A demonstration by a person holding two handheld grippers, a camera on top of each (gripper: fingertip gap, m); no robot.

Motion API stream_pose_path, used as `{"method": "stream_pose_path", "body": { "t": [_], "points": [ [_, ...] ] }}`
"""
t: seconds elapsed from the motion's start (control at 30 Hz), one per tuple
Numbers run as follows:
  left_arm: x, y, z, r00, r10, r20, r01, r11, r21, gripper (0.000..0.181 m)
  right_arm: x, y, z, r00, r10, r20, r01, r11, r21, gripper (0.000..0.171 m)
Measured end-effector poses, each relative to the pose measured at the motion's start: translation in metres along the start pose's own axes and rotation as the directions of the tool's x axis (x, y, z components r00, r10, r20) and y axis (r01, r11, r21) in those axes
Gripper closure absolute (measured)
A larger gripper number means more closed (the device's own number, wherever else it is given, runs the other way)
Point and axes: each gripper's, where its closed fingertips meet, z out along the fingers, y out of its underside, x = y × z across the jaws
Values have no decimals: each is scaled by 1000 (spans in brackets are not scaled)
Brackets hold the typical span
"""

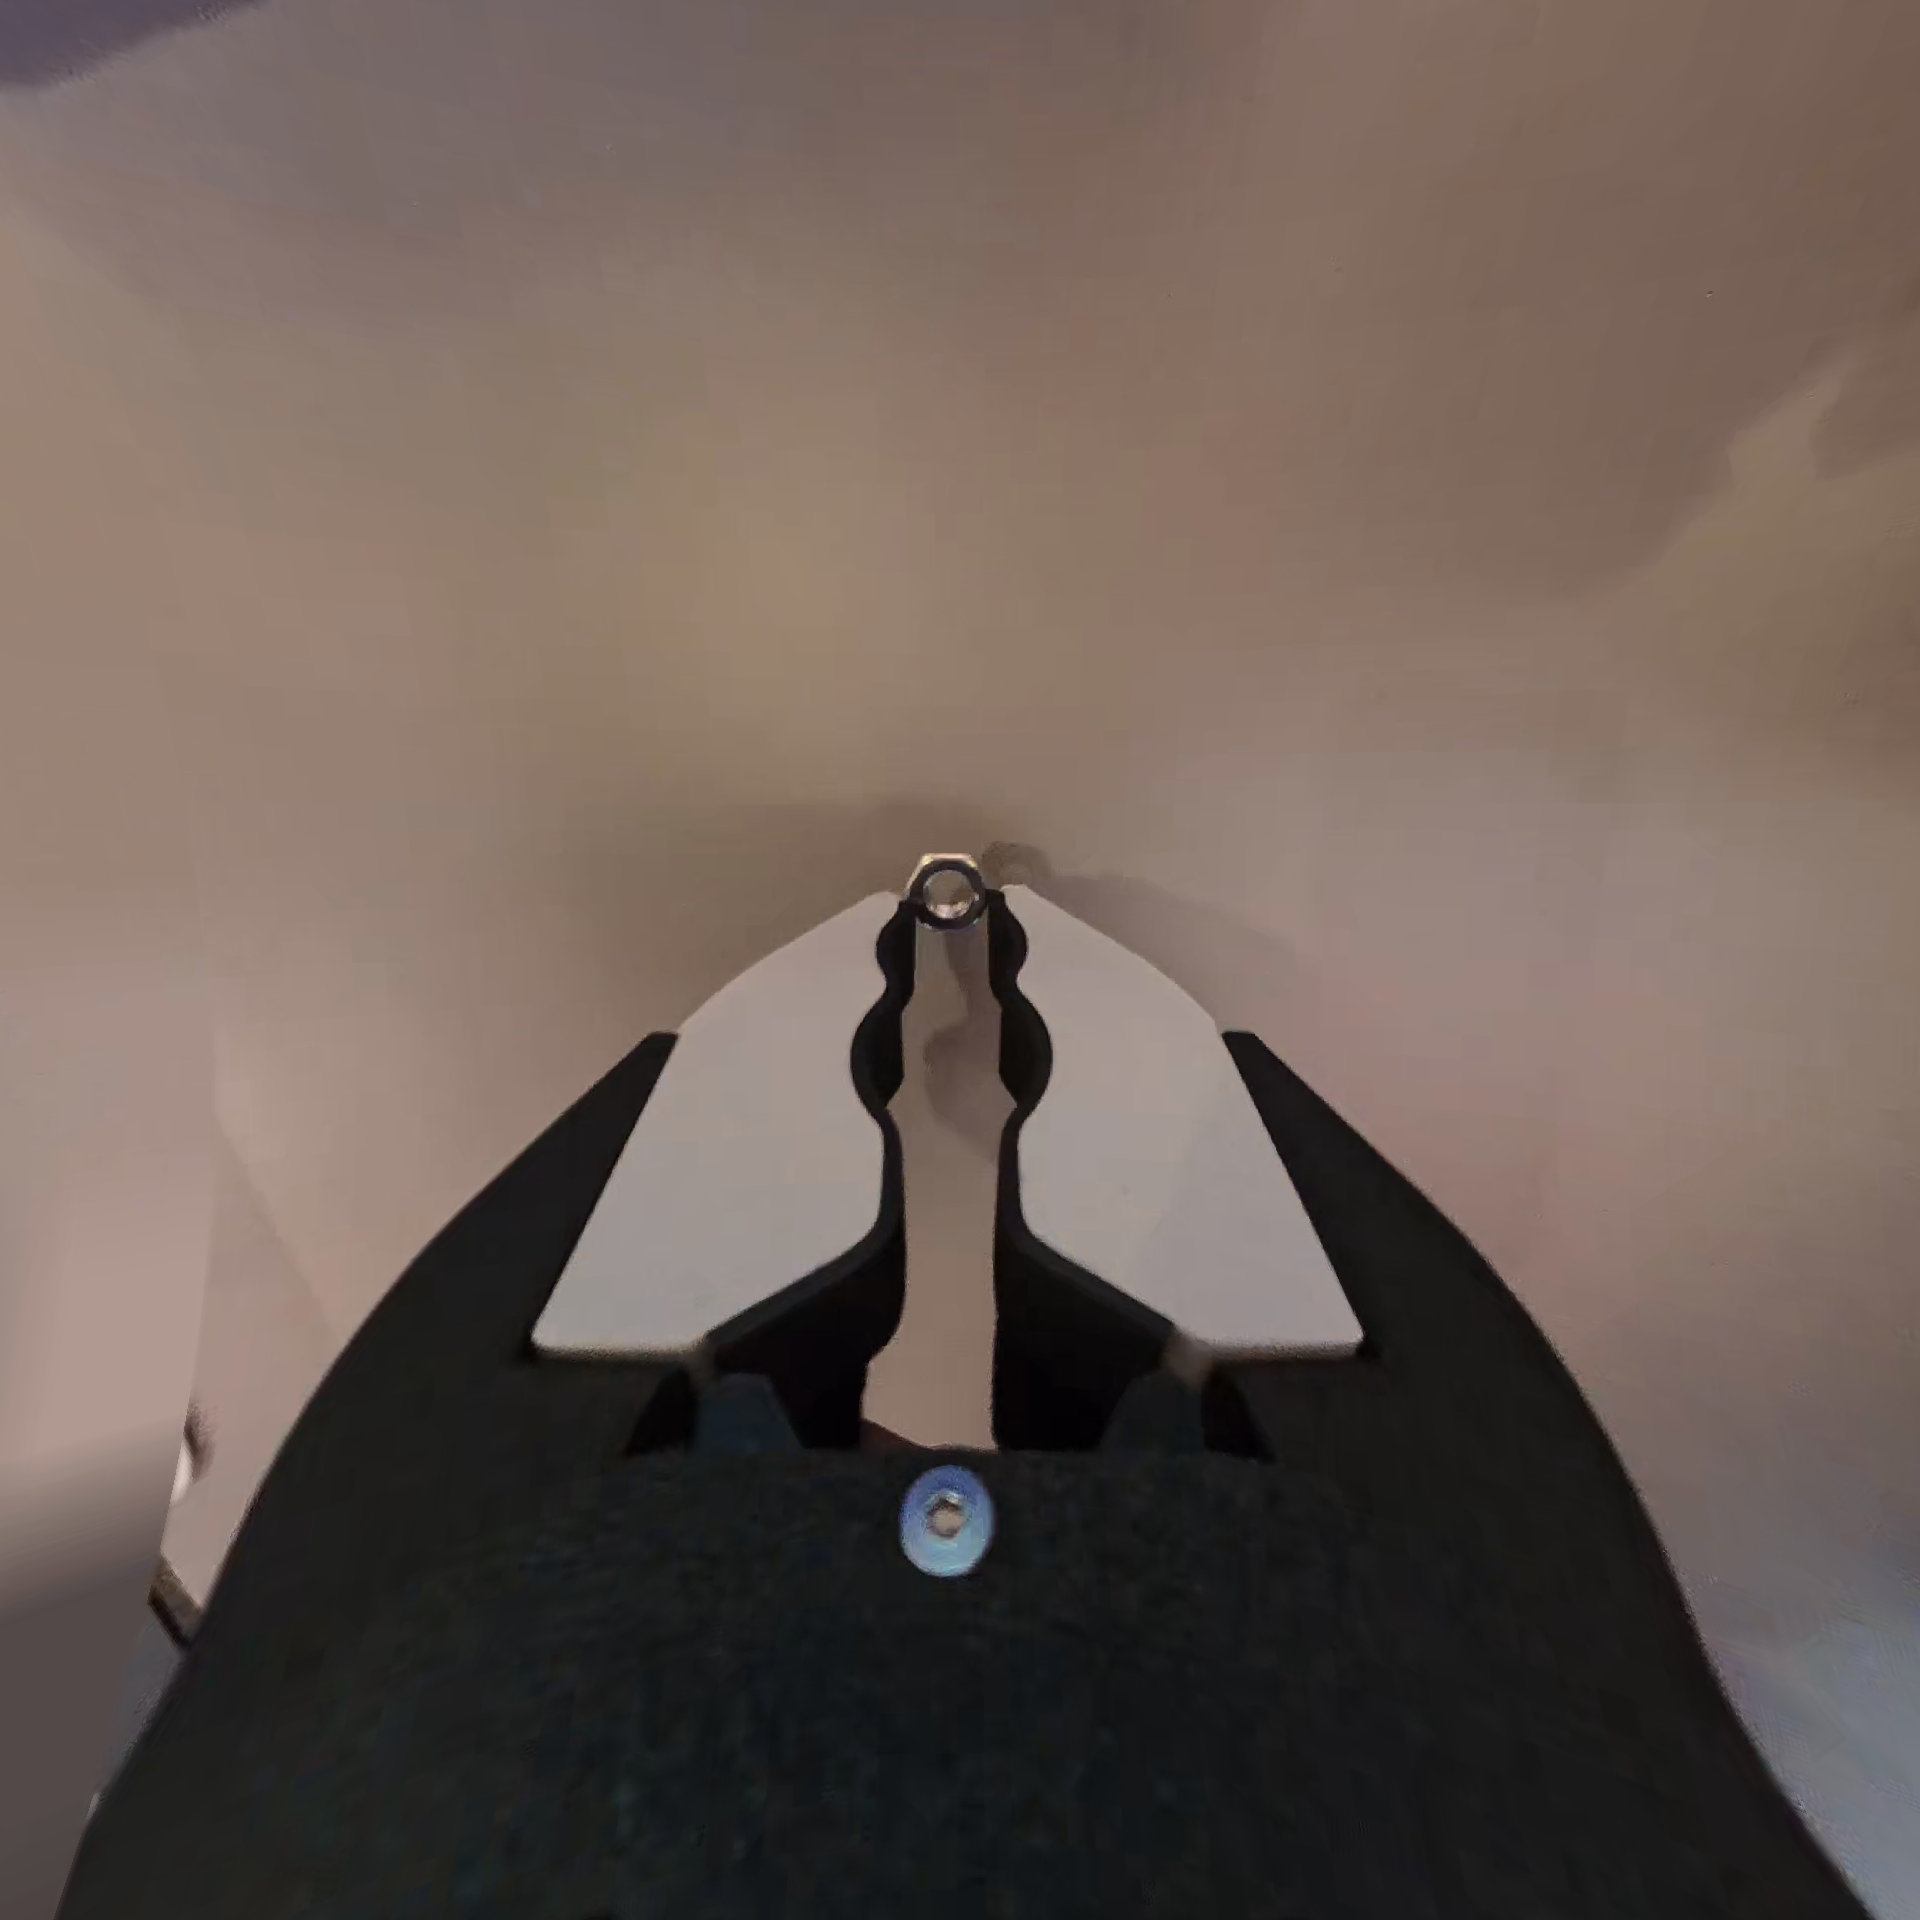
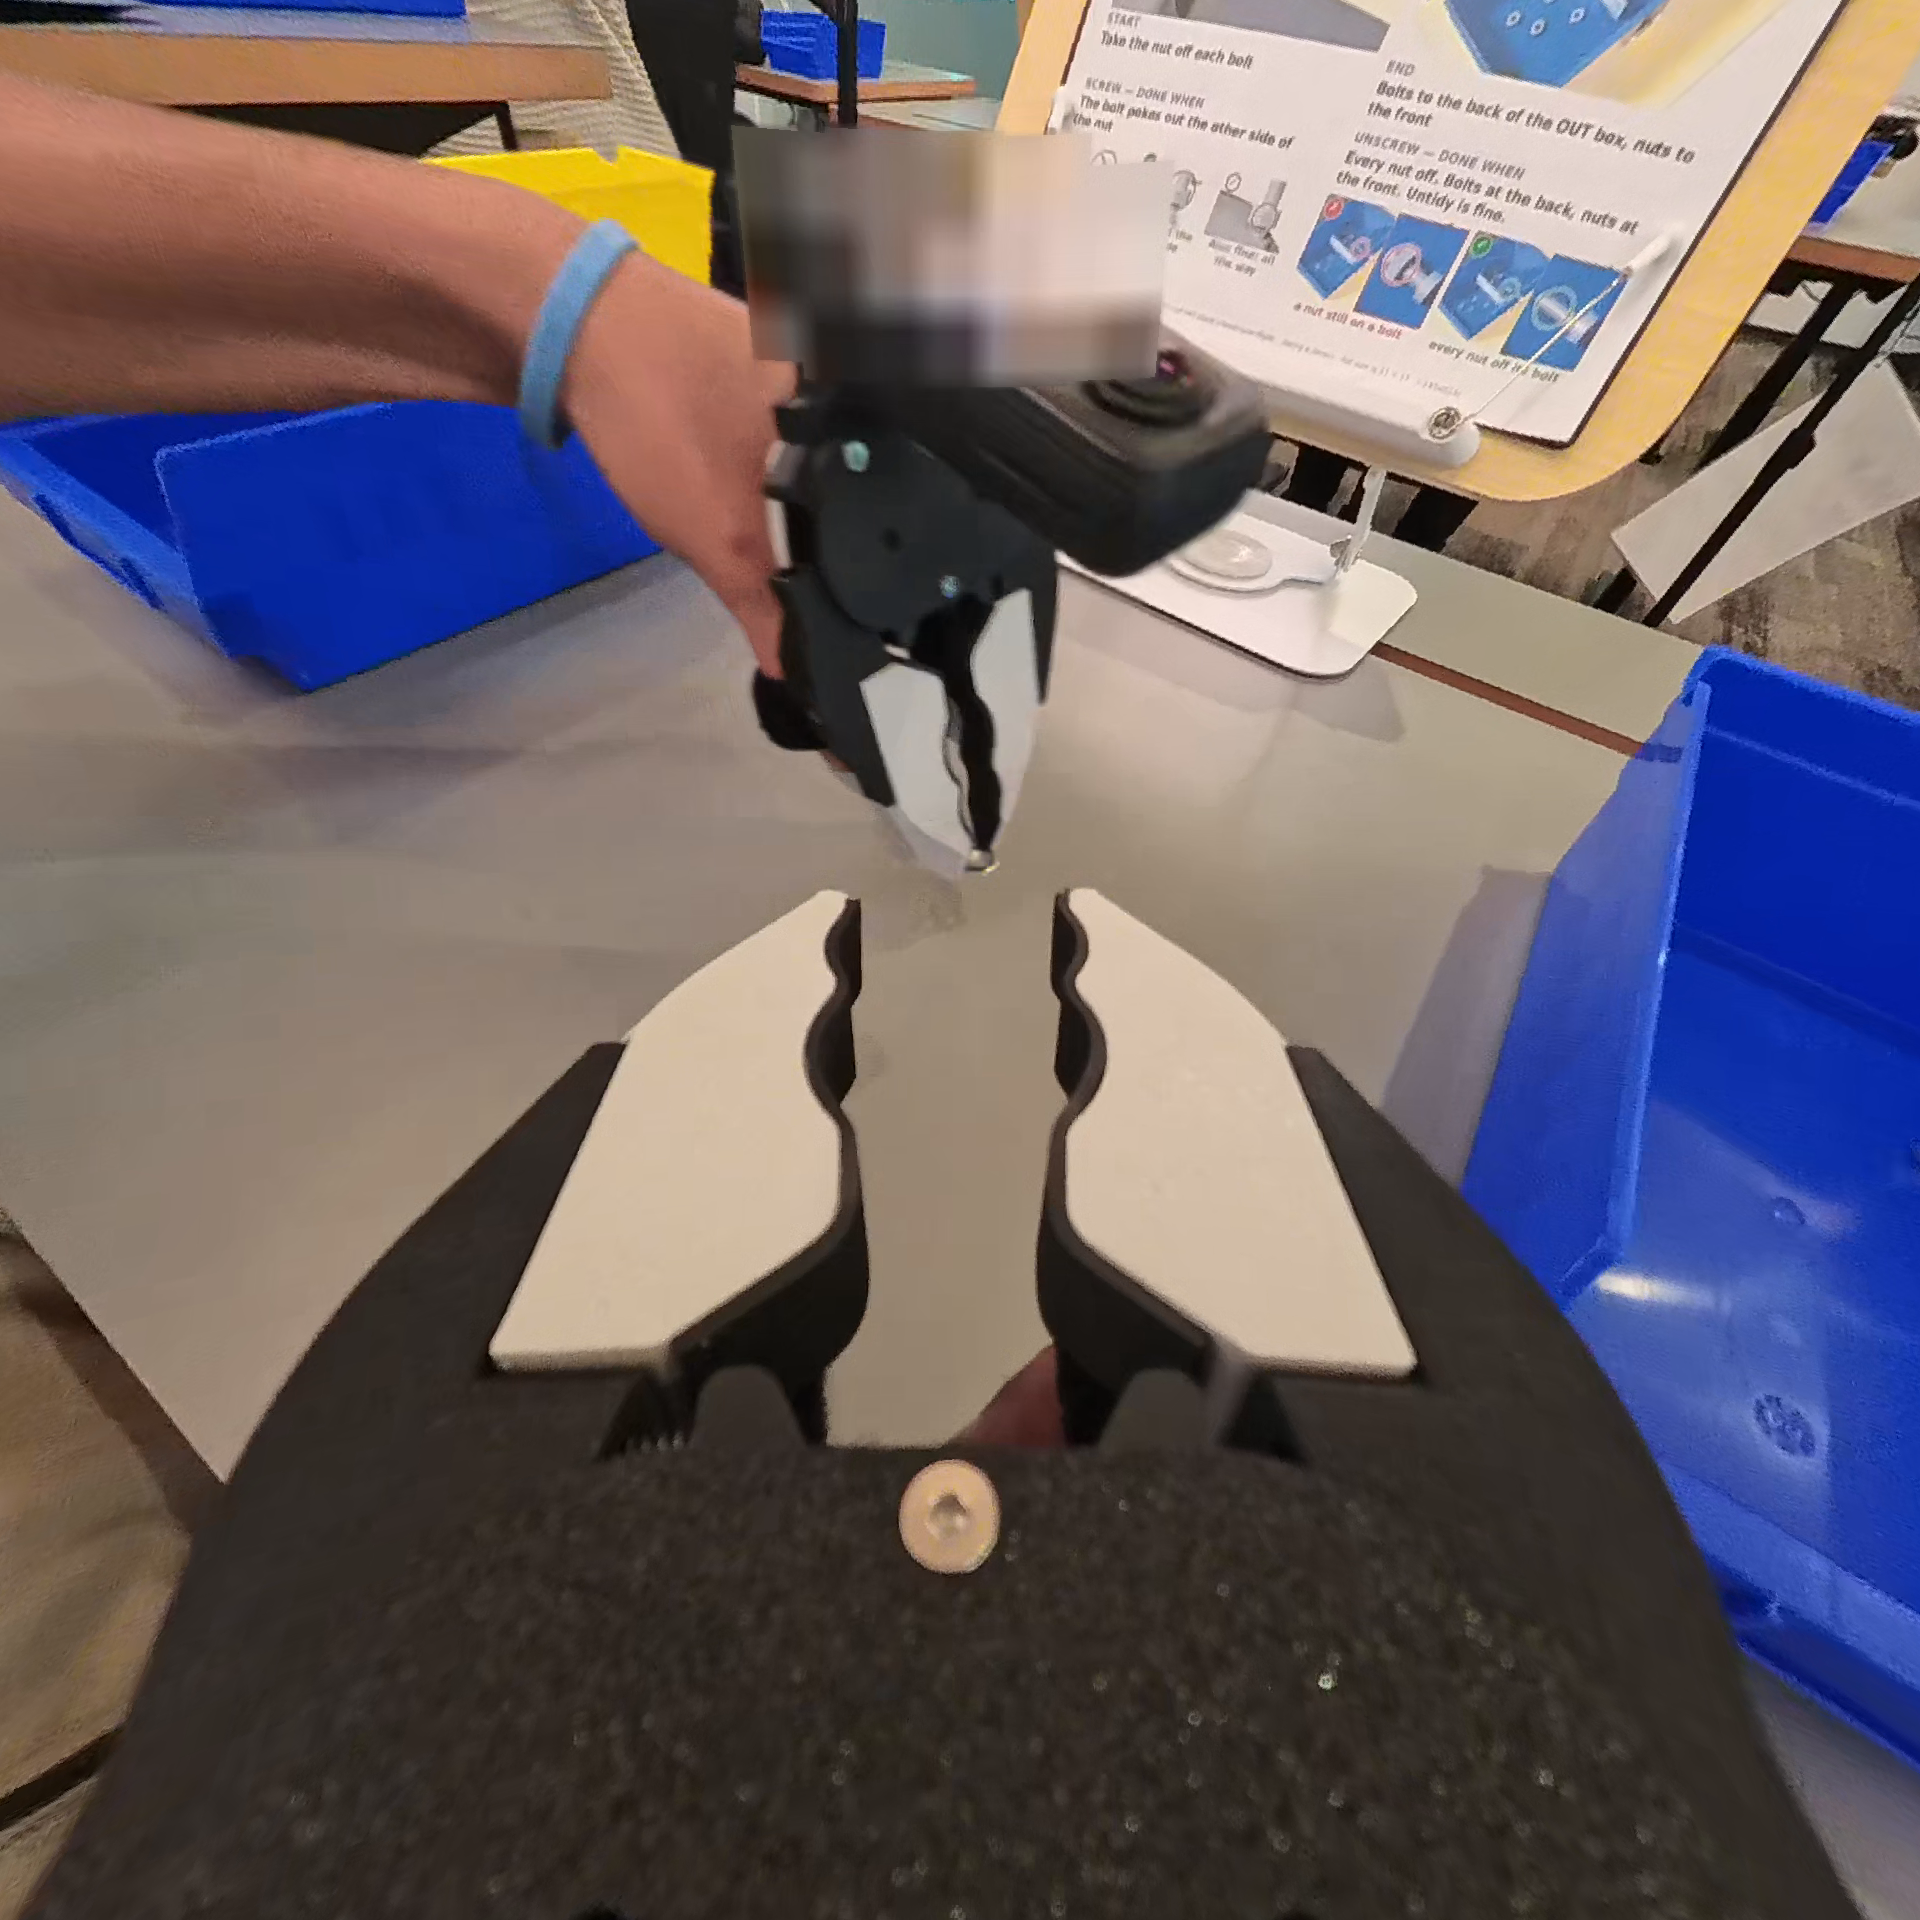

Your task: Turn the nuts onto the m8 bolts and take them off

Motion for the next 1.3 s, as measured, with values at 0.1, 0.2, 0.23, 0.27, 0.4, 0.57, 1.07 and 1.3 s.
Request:
{"method": "stream_pose_path", "body": {
  "t": [0.1, 0.2, 0.23, 0.27, 0.4, 0.57, 1.07, 1.3],
  "points": [
    [-7, -13, 16, 999, 16, -33, -17, 1000, -17, 168, 2, 7, -2, 1000, 5, 0, -5, 1000, -19, 136],
    [-14, -16, 26, 999, 36, -38, -38, 998, -43, 167, 6, 12, -4, 1000, 13, -4, -13, 999, -34, 136],
    [-14, -17, 29, 998, 33, -46, -34, 999, -41, 167, 7, 14, -4, 1000, 16, -5, -16, 999, -36, 136],
    [-15, -18, 30, 999, 27, -45, -29, 999, -33, 167, 8, 15, -5, 1000, 19, -6, -19, 999, -38, 136],
    [-13, -18, 26, 999, 4, -50, -4, 1000, 3, 164, 11, 19, -2, 1000, 29, -4, -30, 998, -52, 136],
    [-9, -5, -8, 991, -123, 51, 115, 983, 141, 142, 17, 26, 6, 1000, 30, -6, -30, 996, -88, 136],
    [82, 126, -134, 130, -946, 295, 343, 322, 882, 107, 29, 41, 46, 985, 79, -152, -102, 983, -152, 117],
    [104, 143, -136, 52, -973, 225, 354, 229, 907, 107, 15, 44, 52, 985, 101, -139, -124, 977, -171, 104]
  ]
}}
